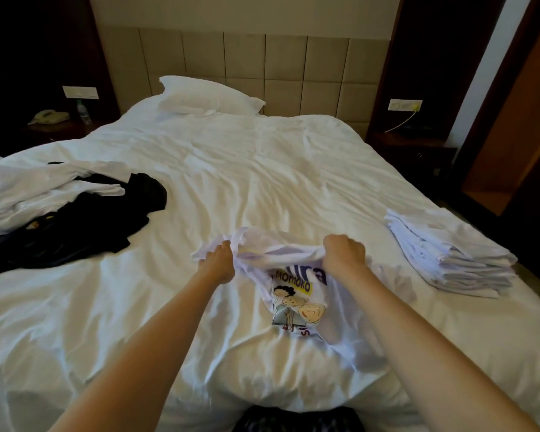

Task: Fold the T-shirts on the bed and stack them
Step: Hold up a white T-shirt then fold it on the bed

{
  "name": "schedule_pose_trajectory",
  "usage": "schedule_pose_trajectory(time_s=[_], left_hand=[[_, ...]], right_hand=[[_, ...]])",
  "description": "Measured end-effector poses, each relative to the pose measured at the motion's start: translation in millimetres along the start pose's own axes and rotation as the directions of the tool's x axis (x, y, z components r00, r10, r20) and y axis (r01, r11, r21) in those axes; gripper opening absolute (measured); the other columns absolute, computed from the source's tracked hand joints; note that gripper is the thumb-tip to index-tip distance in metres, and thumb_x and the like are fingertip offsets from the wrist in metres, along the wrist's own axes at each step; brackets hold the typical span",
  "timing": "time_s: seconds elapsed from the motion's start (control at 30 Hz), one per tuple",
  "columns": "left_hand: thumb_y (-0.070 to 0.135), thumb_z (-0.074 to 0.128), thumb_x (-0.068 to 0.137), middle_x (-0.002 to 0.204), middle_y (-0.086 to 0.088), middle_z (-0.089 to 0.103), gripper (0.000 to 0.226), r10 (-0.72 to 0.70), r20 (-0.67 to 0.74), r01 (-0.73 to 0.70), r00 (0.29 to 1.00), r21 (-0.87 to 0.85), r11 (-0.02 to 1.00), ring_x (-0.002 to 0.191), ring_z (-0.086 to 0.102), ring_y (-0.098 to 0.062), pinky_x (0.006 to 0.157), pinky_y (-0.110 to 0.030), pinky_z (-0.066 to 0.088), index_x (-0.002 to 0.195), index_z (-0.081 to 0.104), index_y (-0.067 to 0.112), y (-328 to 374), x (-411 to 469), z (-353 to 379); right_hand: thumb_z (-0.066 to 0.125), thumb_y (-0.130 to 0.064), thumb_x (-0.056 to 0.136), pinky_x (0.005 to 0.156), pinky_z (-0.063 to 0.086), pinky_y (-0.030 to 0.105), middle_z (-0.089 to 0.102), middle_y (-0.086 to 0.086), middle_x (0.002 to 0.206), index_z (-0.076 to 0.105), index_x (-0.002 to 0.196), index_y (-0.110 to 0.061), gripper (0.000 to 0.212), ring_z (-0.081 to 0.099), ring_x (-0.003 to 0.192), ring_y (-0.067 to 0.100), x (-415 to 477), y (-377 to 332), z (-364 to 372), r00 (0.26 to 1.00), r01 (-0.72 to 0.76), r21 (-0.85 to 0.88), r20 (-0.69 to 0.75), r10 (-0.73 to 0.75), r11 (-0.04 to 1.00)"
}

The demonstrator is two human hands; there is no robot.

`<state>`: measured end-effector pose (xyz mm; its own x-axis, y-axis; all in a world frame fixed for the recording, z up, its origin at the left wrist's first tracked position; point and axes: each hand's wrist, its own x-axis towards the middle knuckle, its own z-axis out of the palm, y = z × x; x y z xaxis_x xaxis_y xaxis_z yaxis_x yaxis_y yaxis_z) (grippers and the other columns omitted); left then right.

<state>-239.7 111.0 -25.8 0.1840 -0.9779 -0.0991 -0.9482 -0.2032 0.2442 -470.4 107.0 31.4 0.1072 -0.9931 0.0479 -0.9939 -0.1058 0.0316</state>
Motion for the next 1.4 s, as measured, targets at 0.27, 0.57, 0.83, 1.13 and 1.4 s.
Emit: schedule_pose_trajectory(time_s=[0.27,0.57,0.83,1.13,1.4], left_hand=[[0.018,0.056,0.091,0.15,0.001,0.027,0.068,0.261,-0.137,-0.223,0.955,0.243,0.944,0.13,0.037,-0.027,0.102,-0.039,0.031,0.147,0.019,0.027,55,32,-21],[-0.008,0.039,0.086,0.15,-0.013,0.029,0.069,0.348,0.178,-0.271,0.92,-0.353,0.896,0.133,0.035,-0.032,0.099,-0.037,0.038,0.148,0.02,0.017,93,62,-40],[-0.004,0.041,0.091,0.134,-0.016,0.048,0.046,0.279,0.199,-0.217,0.939,-0.284,0.934,0.121,0.048,-0.029,0.091,-0.025,0.038,0.135,0.04,0.005,85,75,-1],[-0.002,0.053,0.085,0.077,0.001,0.056,0.034,0.263,0.062,-0.245,0.963,-0.206,0.947,0.083,0.052,-0.018,0.072,-0.019,0.037,0.118,0.06,0.008,79,78,2],[-0.005,0.034,0.091,0.141,-0.006,0.043,0.055,0.31,0.055,-0.306,0.949,-0.073,0.949,0.129,0.04,-0.025,0.105,-0.033,0.033,0.141,0.038,0.018,82,75,-8]], right_hand=[[0.046,0.004,0.084,0.064,0.028,0.028,0.057,0.004,0.104,0.052,0.104,-0.01,0.025,0.048,0.074,0.024,-1,51,-18,0.938,-0.069,0.081,-0.333,0.092,0.994],[0.044,-0.006,0.088,0.056,0.025,0.028,0.058,0.002,0.084,0.04,0.115,-0.01,0.027,0.044,0.069,0.024,7,77,-24,0.963,-0.049,-0.076,-0.267,0.027,0.996],[0.05,-0.006,0.083,0.057,0.035,0.024,0.05,0.006,0.102,0.039,0.127,-0.01,0.045,0.049,0.089,0.022,26,95,2,0.913,-0.122,0.354,0.406,-0.035,0.927],[0.05,0.004,0.082,0.047,0.024,0.024,0.056,0.007,0.092,0.056,0.089,-0.009,0.016,0.048,0.08,0.025,24,117,-1,0.993,-0.091,0.045,0.073,0.088,0.995],[0.067,-0.006,0.075,0.052,0.035,0.025,0.063,0.014,0.086,0.067,0.094,-0.002,0.02,0.051,0.071,0.018,22,111,-18,0.982,-0.141,0.463,0.175,0.066,0.875]])
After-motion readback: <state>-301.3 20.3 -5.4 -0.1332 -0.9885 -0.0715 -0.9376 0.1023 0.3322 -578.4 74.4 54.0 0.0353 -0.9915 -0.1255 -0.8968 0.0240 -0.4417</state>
